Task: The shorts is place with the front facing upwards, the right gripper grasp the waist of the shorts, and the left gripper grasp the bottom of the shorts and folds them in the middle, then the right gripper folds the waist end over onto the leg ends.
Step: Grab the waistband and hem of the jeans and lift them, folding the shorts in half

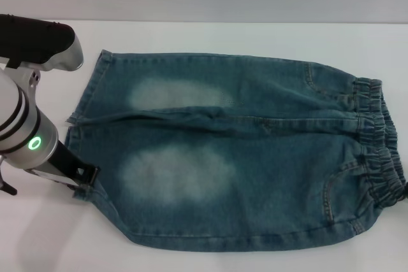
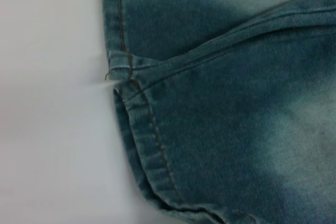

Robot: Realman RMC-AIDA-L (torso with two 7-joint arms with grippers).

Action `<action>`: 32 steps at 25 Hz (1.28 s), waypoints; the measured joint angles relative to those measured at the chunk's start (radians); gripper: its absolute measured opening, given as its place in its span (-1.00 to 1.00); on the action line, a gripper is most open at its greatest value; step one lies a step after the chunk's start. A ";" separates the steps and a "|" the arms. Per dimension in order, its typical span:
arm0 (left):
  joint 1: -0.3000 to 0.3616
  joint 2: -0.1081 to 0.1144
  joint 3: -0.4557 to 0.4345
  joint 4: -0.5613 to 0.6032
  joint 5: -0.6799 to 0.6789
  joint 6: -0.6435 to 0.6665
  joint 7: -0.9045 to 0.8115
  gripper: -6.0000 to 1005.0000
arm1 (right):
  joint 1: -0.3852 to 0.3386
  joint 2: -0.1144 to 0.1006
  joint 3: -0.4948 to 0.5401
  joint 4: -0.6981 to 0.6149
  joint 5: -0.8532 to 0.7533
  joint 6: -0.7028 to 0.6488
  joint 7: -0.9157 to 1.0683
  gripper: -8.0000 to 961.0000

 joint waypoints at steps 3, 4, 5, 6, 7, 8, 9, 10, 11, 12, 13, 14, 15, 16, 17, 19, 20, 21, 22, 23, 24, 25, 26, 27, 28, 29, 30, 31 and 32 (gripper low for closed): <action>0.000 0.000 0.000 -0.001 0.001 0.003 -0.001 -0.89 | 0.001 0.000 0.001 -0.001 0.004 -0.001 -0.003 -0.59; 0.000 0.000 0.000 -0.001 0.001 0.004 -0.001 -0.89 | 0.002 0.000 0.001 -0.002 0.008 -0.002 -0.007 -0.66; 0.000 0.000 0.000 -0.001 0.001 0.007 -0.002 -0.89 | 0.003 0.000 0.002 -0.002 0.012 -0.004 -0.010 -0.74; 0.000 0.000 0.000 -0.001 0.002 0.010 -0.002 -0.89 | 0.004 -0.001 0.002 -0.002 0.016 -0.006 -0.013 -0.82; 0.000 0.000 0.000 -0.001 0.002 0.015 -0.003 -0.89 | 0.005 -0.001 0.002 -0.002 0.018 -0.009 -0.016 -0.89; 0.001 0.000 0.000 -0.001 0.002 0.022 -0.003 -0.89 | 0.006 -0.002 0.002 -0.002 0.020 -0.010 -0.016 -0.97; 0.002 0.000 0.000 -0.001 0.002 0.027 -0.004 -0.89 | 0.007 -0.002 0.002 -0.002 0.023 -0.011 -0.016 -0.97; 0.006 0.001 0.000 -0.001 0.002 0.035 -0.004 -0.88 | 0.006 -0.002 0.002 -0.002 0.028 -0.012 -0.016 -0.98; 0.009 0.001 -0.001 -0.002 0.002 0.041 -0.005 -0.88 | 0.005 -0.003 0.002 -0.002 0.035 -0.013 -0.017 -0.98; 0.012 0.001 -0.002 -0.002 0.003 0.046 -0.005 -0.88 | 0.004 -0.004 0.002 -0.002 0.046 -0.014 -0.020 -0.98; 0.014 0.001 -0.003 -0.002 0.003 0.049 -0.006 -0.88 | 0.001 -0.005 0.002 -0.002 0.059 -0.018 -0.024 -0.99; 0.016 0.001 -0.004 -0.001 0.004 0.056 -0.005 -0.88 | -0.002 -0.006 0.002 -0.002 0.075 -0.021 -0.030 -0.98; 0.019 0.002 -0.005 -0.001 0.005 0.066 -0.003 -0.88 | -0.005 -0.008 0.002 -0.002 0.096 -0.024 -0.039 -0.98; 0.021 0.002 -0.008 -0.001 0.006 0.075 0.001 -0.88 | -0.006 -0.009 0.002 -0.002 0.107 -0.024 -0.044 -0.98; 0.024 0.002 -0.014 -0.001 0.008 0.086 0.006 -0.88 | -0.007 -0.010 0.003 0.000 0.122 -0.023 -0.055 -0.98; 0.031 0.003 -0.033 -0.001 0.009 0.114 0.017 -0.88 | -0.005 -0.012 0.004 0.004 0.128 -0.017 -0.070 -0.97; 0.038 0.002 -0.051 0.002 0.007 0.147 0.026 -0.88 | -0.001 -0.014 0.004 0.006 0.132 -0.012 -0.078 -0.97; 0.038 0.002 -0.051 0.002 0.007 0.147 0.026 -0.88 | 0.002 -0.014 0.004 0.007 0.142 -0.007 -0.086 -0.97; 0.041 0.003 -0.056 0.004 0.004 0.164 0.029 -0.88 | 0.004 -0.014 0.004 0.007 0.148 -0.003 -0.091 -0.96; 0.045 0.003 -0.064 0.005 0.003 0.188 0.031 -0.88 | 0.004 -0.012 0.004 0.007 0.165 0.008 -0.098 -0.96; 0.048 0.003 -0.072 0.005 0.003 0.207 0.034 -0.88 | 0.004 -0.010 0.004 0.007 0.178 0.017 -0.103 -0.96; 0.050 0.003 -0.080 0.004 0.004 0.221 0.037 -0.88 | 0.003 -0.007 0.004 0.007 0.194 0.030 -0.110 -0.96; 0.053 0.003 -0.091 0.002 0.003 0.235 0.041 -0.88 | 0.001 -0.006 0.001 0.008 0.204 0.038 -0.116 -0.96; 0.055 0.003 -0.099 0.001 0.000 0.245 0.044 -0.88 | 0.000 -0.006 -0.001 0.008 0.208 0.042 -0.119 -0.95; 0.056 0.003 -0.101 0.001 -0.003 0.247 0.044 -0.88 | 0.000 -0.006 -0.005 0.008 0.202 0.041 -0.119 -0.95; 0.058 0.002 -0.101 0.002 -0.005 0.248 0.045 -0.88 | -0.002 -0.006 -0.005 0.004 0.193 0.039 -0.119 -0.95; 0.059 0.000 -0.098 0.003 -0.005 0.248 0.045 -0.88 | -0.015 -0.005 0.002 -0.008 0.179 0.040 -0.118 -0.95; 0.061 -0.001 -0.095 0.004 -0.006 0.247 0.045 -0.88 | -0.015 -0.005 0.002 -0.008 0.179 0.040 -0.118 -0.94; 0.063 -0.002 -0.086 0.005 -0.008 0.246 0.043 -0.88 | -0.029 -0.005 0.013 -0.014 0.175 0.045 -0.112 -0.94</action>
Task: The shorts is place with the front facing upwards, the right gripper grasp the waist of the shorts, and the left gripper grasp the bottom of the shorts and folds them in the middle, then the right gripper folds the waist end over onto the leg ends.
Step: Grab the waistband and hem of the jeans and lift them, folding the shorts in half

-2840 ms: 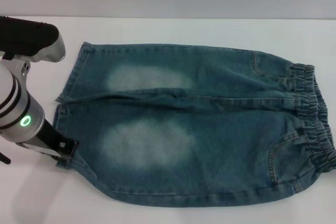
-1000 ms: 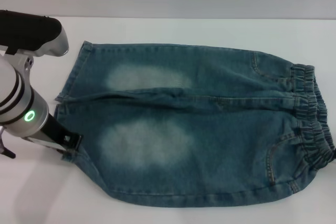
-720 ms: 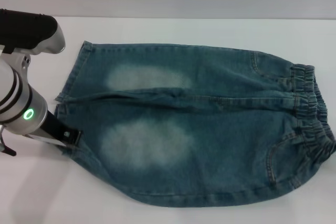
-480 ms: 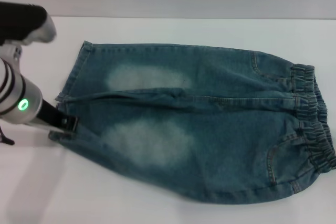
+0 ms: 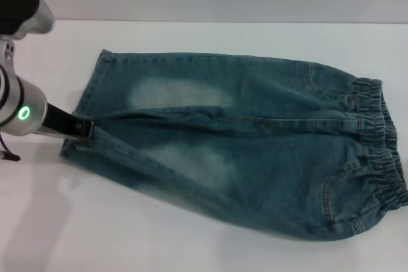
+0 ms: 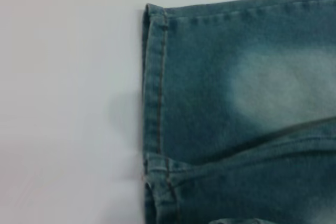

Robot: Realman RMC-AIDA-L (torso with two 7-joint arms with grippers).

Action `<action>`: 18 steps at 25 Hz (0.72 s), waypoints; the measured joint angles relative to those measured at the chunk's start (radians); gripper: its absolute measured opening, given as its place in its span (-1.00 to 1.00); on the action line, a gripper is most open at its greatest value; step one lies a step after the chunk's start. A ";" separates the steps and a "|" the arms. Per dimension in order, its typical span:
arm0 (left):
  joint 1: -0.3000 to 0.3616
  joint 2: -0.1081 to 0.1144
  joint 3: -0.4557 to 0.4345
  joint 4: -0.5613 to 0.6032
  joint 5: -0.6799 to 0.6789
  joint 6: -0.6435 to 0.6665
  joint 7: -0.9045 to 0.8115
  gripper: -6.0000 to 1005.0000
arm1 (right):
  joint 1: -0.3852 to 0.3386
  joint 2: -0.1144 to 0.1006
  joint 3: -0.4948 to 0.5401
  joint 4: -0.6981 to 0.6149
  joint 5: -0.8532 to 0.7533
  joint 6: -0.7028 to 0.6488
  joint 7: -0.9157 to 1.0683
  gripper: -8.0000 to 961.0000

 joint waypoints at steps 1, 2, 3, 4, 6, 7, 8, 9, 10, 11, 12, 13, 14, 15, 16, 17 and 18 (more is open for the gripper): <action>0.001 0.000 0.006 0.001 -0.002 -0.001 -0.003 -0.88 | -0.010 -0.001 0.007 -0.002 -0.003 0.004 0.004 -0.94; 0.001 -0.001 0.012 0.002 -0.006 -0.002 -0.005 -0.88 | -0.022 -0.003 0.021 -0.002 -0.009 0.006 0.009 -0.94; 0.002 0.000 0.017 0.003 -0.010 -0.003 -0.008 -0.88 | -0.031 -0.005 0.032 -0.001 -0.016 0.006 0.012 -0.93; 0.002 0.000 0.022 0.004 -0.020 -0.004 -0.010 -0.88 | -0.042 -0.005 0.051 0.001 -0.026 0.006 0.015 -0.93; 0.001 0.000 0.025 0.009 -0.037 -0.007 -0.011 -0.88 | -0.056 -0.002 0.083 0.002 -0.045 0.005 0.021 -0.87; 0.000 0.000 0.027 0.013 -0.045 -0.008 -0.011 -0.88 | -0.061 0.000 0.094 0.002 -0.055 0.006 0.024 -0.80; 0.000 0.000 0.027 0.018 -0.050 -0.011 -0.011 -0.88 | -0.066 0.000 0.103 0.004 -0.066 0.008 0.026 -0.74; -0.001 0.000 0.027 0.020 -0.052 -0.013 -0.011 -0.88 | -0.069 0.001 0.107 0.006 -0.072 0.009 0.027 -0.68; -0.003 0.000 0.027 0.022 -0.052 -0.017 -0.012 -0.88 | -0.070 0.001 0.108 0.011 -0.073 0.008 0.026 -0.62; -0.007 0.000 0.027 0.024 -0.052 -0.022 -0.012 -0.88 | -0.069 0.001 0.107 0.015 -0.074 0.007 0.024 -0.55; -0.011 0.000 0.028 0.024 -0.052 -0.026 -0.012 -0.88 | -0.067 0.001 0.105 0.018 -0.073 0.005 0.022 -0.50; -0.013 0.000 0.028 0.024 -0.052 -0.028 -0.012 -0.87 | -0.064 0.002 0.100 0.021 -0.073 0.004 0.021 -0.45; -0.015 -0.001 0.028 0.024 -0.053 -0.030 -0.012 -0.87 | -0.061 0.002 0.096 0.024 -0.073 0.004 0.021 -0.39; -0.016 -0.001 0.028 0.024 -0.053 -0.031 -0.012 -0.87 | -0.056 0.003 0.089 0.031 -0.074 0.004 0.020 -0.34; -0.016 -0.001 0.028 0.024 -0.053 -0.032 -0.012 -0.87 | -0.051 0.003 0.086 0.039 -0.074 0.003 0.019 -0.29; -0.016 -0.001 0.028 0.024 -0.053 -0.032 -0.013 -0.87 | -0.046 0.003 0.082 0.048 -0.075 0.003 0.018 -0.23; -0.016 -0.001 0.028 0.024 -0.053 -0.032 -0.013 -0.87 | -0.041 0.000 0.080 0.062 -0.075 0.004 0.016 -0.18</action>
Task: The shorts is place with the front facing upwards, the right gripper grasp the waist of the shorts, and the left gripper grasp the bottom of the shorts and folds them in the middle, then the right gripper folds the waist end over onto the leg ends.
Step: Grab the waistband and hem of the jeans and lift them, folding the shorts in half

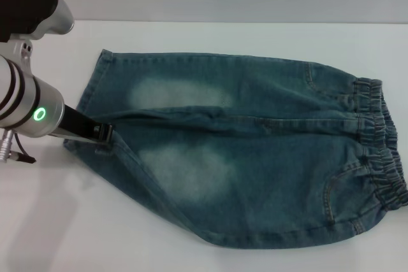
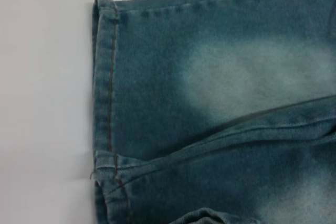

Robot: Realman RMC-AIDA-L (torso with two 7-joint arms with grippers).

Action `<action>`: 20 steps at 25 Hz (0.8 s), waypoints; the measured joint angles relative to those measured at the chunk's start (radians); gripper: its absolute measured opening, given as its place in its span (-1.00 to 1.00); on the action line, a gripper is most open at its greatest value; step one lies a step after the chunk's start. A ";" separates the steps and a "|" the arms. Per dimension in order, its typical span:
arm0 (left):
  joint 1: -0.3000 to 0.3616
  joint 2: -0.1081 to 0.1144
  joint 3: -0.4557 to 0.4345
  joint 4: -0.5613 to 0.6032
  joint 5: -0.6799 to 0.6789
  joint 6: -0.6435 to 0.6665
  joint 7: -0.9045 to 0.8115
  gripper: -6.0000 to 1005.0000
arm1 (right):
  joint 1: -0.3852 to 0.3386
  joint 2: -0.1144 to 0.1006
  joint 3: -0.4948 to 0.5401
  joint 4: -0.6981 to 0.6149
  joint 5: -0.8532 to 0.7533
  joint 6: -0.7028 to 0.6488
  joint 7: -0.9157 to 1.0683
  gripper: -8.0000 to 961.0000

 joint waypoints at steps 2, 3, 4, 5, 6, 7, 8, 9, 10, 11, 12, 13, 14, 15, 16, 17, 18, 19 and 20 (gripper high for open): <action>0.000 0.000 0.000 0.000 0.000 -0.001 0.000 -0.87 | 0.007 -0.005 -0.005 0.020 0.000 0.002 -0.005 -0.03; 0.000 0.001 0.000 -0.001 0.000 -0.002 0.000 -0.87 | 0.010 -0.006 -0.009 0.027 0.000 0.003 -0.006 0.07; 0.000 0.001 0.000 -0.001 0.000 -0.002 0.000 -0.87 | 0.012 -0.007 -0.012 0.031 -0.001 0.005 -0.007 0.17; -0.001 0.001 0.000 -0.001 -0.001 -0.002 0.000 -0.87 | 0.014 -0.007 -0.014 0.033 -0.001 0.006 -0.007 0.26; -0.002 0.001 0.000 -0.001 -0.001 -0.002 0.000 -0.87 | 0.015 -0.007 -0.015 0.035 -0.001 0.008 -0.007 0.36; -0.003 0.001 0.000 -0.001 -0.001 -0.002 0.000 -0.87 | 0.016 -0.007 -0.015 0.038 -0.001 0.009 -0.008 0.37; -0.004 0.001 0.000 -0.001 -0.001 -0.002 0.000 -0.87 | 0.018 -0.007 -0.015 0.042 -0.001 0.009 -0.008 0.38; -0.005 0.001 0.000 -0.001 -0.001 -0.002 0.000 -0.87 | 0.019 -0.007 -0.015 0.046 -0.001 0.010 -0.008 0.38; -0.007 0.001 0.000 -0.001 -0.001 -0.002 0.000 -0.87 | 0.021 -0.008 -0.018 0.054 -0.001 0.011 -0.009 0.39; -0.007 0.001 0.000 -0.001 -0.001 -0.002 0.000 -0.87 | 0.021 -0.008 -0.018 0.054 -0.001 0.011 -0.009 0.39; -0.008 0.001 0.000 -0.002 -0.001 -0.002 0.000 -0.87 | 0.022 -0.008 -0.020 0.057 -0.002 0.014 -0.009 0.40; -0.009 0.001 0.000 -0.002 -0.001 -0.002 0.000 -0.87 | 0.022 -0.009 -0.023 0.061 -0.002 0.019 -0.010 0.40; -0.009 0.001 0.000 -0.002 -0.001 -0.002 0.000 -0.87 | 0.023 -0.009 -0.027 0.068 -0.002 0.025 -0.011 0.40; -0.010 0.001 0.000 -0.002 -0.001 -0.002 0.000 -0.87 | 0.026 -0.009 -0.031 0.076 -0.002 0.030 -0.011 0.40; -0.010 0.001 0.000 -0.002 -0.001 -0.002 0.000 -0.87 | 0.028 -0.010 -0.036 0.084 -0.002 0.034 -0.012 0.40; -0.010 0.002 0.000 -0.002 -0.001 -0.001 0.000 -0.87 | 0.031 -0.010 -0.041 0.091 -0.002 0.036 -0.014 0.40; -0.010 0.002 0.000 -0.002 -0.001 -0.001 0.000 -0.87 | 0.035 -0.011 -0.045 0.098 -0.002 0.037 -0.017 0.40; -0.010 0.002 0.000 -0.002 -0.001 -0.001 0.000 -0.87 | 0.039 -0.011 -0.048 0.104 -0.002 0.038 -0.020 0.40; -0.010 0.002 0.000 -0.002 -0.001 -0.001 0.000 -0.87 | 0.043 -0.011 -0.051 0.108 -0.003 0.038 -0.023 0.40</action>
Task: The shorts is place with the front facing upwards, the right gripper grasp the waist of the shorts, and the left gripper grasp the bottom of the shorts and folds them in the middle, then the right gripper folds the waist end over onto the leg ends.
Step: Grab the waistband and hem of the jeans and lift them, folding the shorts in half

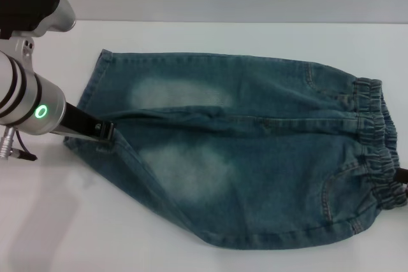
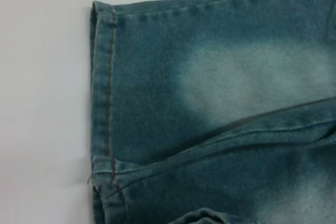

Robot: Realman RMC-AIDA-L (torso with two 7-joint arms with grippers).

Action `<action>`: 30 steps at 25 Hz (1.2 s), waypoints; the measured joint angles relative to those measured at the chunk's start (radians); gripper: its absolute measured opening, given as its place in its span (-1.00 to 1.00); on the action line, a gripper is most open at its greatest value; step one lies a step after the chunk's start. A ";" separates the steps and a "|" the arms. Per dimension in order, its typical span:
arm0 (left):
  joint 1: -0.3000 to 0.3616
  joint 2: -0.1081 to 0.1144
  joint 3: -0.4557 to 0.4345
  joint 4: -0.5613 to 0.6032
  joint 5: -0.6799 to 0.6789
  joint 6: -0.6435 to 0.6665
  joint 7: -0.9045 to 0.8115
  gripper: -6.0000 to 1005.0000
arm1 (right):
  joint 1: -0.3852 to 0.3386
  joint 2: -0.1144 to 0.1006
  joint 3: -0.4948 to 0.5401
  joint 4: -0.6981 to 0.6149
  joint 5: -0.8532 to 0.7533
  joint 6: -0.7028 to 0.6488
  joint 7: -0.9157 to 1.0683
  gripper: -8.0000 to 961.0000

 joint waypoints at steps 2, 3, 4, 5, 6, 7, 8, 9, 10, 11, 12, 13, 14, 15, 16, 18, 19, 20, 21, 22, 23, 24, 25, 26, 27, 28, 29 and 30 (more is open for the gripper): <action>0.001 0.000 0.000 0.000 0.000 0.000 0.000 -0.87 | 0.007 0.000 -0.006 0.006 -0.001 0.003 -0.003 0.40; 0.001 0.000 0.000 0.000 0.000 0.000 0.000 -0.87 | 0.010 0.000 -0.011 0.009 -0.002 0.005 -0.004 0.40; 0.001 0.000 0.000 0.000 0.000 0.000 0.000 -0.87 | 0.012 0.000 -0.016 0.012 -0.002 0.008 -0.004 0.40; 0.002 0.000 0.000 0.000 0.000 0.000 0.000 -0.87 | 0.014 0.000 -0.021 0.017 -0.003 0.012 -0.004 0.40; 0.002 0.000 0.000 0.000 0.000 0.000 0.000 -0.87 | 0.015 0.000 -0.023 0.021 -0.004 0.014 -0.004 0.40; 0.005 0.000 0.001 0.000 0.000 0.000 0.000 -0.87 | 0.016 0.000 -0.024 0.024 -0.004 0.015 -0.004 0.40; 0.007 0.000 0.001 0.001 0.000 0.000 0.000 -0.87 | 0.016 0.000 -0.025 0.026 -0.005 0.016 -0.004 0.40; 0.008 -0.001 0.001 0.001 0.000 0.000 0.000 -0.86 | 0.016 0.000 -0.025 0.026 -0.006 0.016 -0.004 0.40; 0.008 -0.001 0.001 0.001 0.000 0.000 0.000 -0.86 | 0.016 0.000 -0.025 0.025 -0.006 0.014 -0.004 0.40; 0.008 -0.001 0.001 0.001 0.000 0.000 0.000 -0.86 | 0.016 0.000 -0.025 0.025 -0.006 0.014 -0.004 0.40; 0.008 -0.001 0.001 0.001 0.000 0.000 0.000 -0.86 | 0.016 0.000 -0.025 0.025 -0.007 0.012 -0.006 0.40; 0.008 -0.001 0.001 0.001 0.000 0.000 0.001 -0.86 | 0.016 0.000 -0.026 0.024 -0.007 0.009 -0.008 0.40; 0.008 -0.001 0.001 0.001 0.000 0.000 0.001 -0.86 | 0.016 0.000 -0.026 0.024 -0.008 0.005 -0.012 0.40; 0.008 -0.001 0.001 0.001 0.000 0.000 0.001 -0.86 | 0.016 0.000 -0.026 0.025 -0.008 0.002 -0.015 0.40; 0.008 -0.001 0.001 0.001 0.000 0.000 0.001 -0.86 | 0.017 0.000 -0.026 0.025 -0.008 0.000 -0.017 0.40; 0.004 -0.002 0.002 0.002 0.000 0.000 0.002 -0.86 | 0.017 0.000 -0.025 0.025 -0.006 -0.001 -0.017 0.31; 0.002 -0.002 0.002 0.002 0.000 0.000 0.003 -0.86 | 0.016 0.001 -0.025 0.025 -0.004 -0.001 -0.017 0.27; 0.002 -0.002 0.002 0.002 0.000 0.000 0.003 -0.86 | 0.016 0.001 -0.025 0.024 -0.004 -0.001 -0.017 0.22; 0.002 -0.002 0.002 0.002 0.000 0.000 0.003 -0.86 | 0.016 0.001 -0.025 0.024 -0.004 0.000 -0.019 0.18; 0.002 -0.002 0.002 0.002 0.000 0.000 0.003 -0.86 | 0.016 0.001 -0.026 0.024 -0.004 0.002 -0.023 0.11; 0.000 -0.002 0.002 0.002 0.000 0.000 0.004 -0.86 | 0.017 0.001 -0.026 0.026 -0.004 0.003 -0.028 0.04; 0.000 -0.002 0.002 0.002 0.000 0.000 0.004 -0.86 | 0.018 0.001 -0.026 0.027 -0.003 0.004 -0.033 -0.04; -0.001 -0.002 0.002 0.002 0.000 0.000 0.003 -0.86 | 0.018 0.001 -0.026 0.027 -0.002 0.005 -0.037 -0.11; -0.001 -0.002 0.002 0.002 0.000 0.000 0.003 -0.86 | 0.018 0.001 -0.026 0.028 -0.002 0.006 -0.039 -0.18; -0.001 -0.002 0.002 0.002 0.000 0.000 0.003 -0.86 | 0.018 0.000 -0.026 0.028 -0.002 0.007 -0.039 -0.25; -0.001 -0.002 0.002 0.002 0.000 0.000 0.003 -0.86 | 0.019 0.000 -0.026 0.028 -0.002 0.008 -0.040 -0.29; -0.001 -0.002 0.002 0.002 0.000 0.000 0.002 -0.86 | 0.020 0.000 -0.026 0.028 -0.002 0.009 -0.040 -0.33; -0.001 -0.002 0.002 0.002 0.000 0.000 0.002 -0.86 | 0.021 -0.001 -0.026 0.028 -0.002 0.010 -0.041 -0.38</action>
